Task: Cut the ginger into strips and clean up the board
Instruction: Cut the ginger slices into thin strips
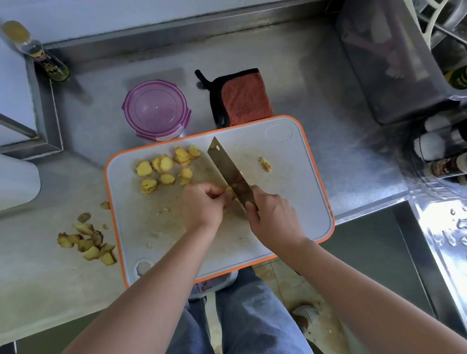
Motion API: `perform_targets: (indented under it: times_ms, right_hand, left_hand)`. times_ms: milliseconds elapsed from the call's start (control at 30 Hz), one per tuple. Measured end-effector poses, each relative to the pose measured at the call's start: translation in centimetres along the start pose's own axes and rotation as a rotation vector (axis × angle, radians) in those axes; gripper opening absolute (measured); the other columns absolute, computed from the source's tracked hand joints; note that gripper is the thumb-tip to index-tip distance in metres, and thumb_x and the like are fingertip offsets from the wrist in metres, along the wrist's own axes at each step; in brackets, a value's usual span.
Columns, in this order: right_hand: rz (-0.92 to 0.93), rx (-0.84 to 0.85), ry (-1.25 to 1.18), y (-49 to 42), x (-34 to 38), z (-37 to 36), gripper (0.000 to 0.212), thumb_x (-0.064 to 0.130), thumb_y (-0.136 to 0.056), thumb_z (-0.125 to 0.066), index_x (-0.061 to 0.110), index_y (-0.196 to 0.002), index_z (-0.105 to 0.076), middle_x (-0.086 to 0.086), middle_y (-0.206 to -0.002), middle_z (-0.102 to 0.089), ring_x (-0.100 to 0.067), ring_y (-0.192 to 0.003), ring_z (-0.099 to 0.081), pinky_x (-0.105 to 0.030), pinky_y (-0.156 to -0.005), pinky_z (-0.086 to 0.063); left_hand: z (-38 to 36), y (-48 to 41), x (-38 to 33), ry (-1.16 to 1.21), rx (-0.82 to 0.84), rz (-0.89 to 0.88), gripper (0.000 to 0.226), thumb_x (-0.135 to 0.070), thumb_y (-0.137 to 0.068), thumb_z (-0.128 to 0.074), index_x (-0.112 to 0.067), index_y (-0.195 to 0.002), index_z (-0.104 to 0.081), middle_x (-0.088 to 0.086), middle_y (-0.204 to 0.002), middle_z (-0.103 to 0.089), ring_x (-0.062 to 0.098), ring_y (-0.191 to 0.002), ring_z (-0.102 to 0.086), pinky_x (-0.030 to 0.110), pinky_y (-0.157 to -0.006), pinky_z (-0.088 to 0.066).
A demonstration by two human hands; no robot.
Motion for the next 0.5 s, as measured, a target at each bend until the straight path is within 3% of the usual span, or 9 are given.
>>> perform_targets:
  times_ms: [500]
  right_hand:
    - [0.016, 0.001, 0.013, 0.9, 0.0, 0.6, 0.017, 0.023, -0.1, -0.038, 0.011, -0.11, -0.047, -0.002, -0.073, -0.049, -0.027, -0.069, -0.053, -0.037, -0.06, -0.044]
  left_hand:
    - [-1.0, 0.3, -0.2, 0.018, 0.016, -0.002, 0.023, -0.015, -0.075, -0.081, -0.025, -0.062, -0.065, 0.001, -0.065, -0.07, 0.024, -0.064, -0.07, 0.047, -0.069, -0.059]
Point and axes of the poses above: each hand's wrist, its own y-axis away from the middle knuckle, its own z-axis out of the back of the hand, x = y × z, the point moved 10 cm from there along -y, towards the middle knuckle
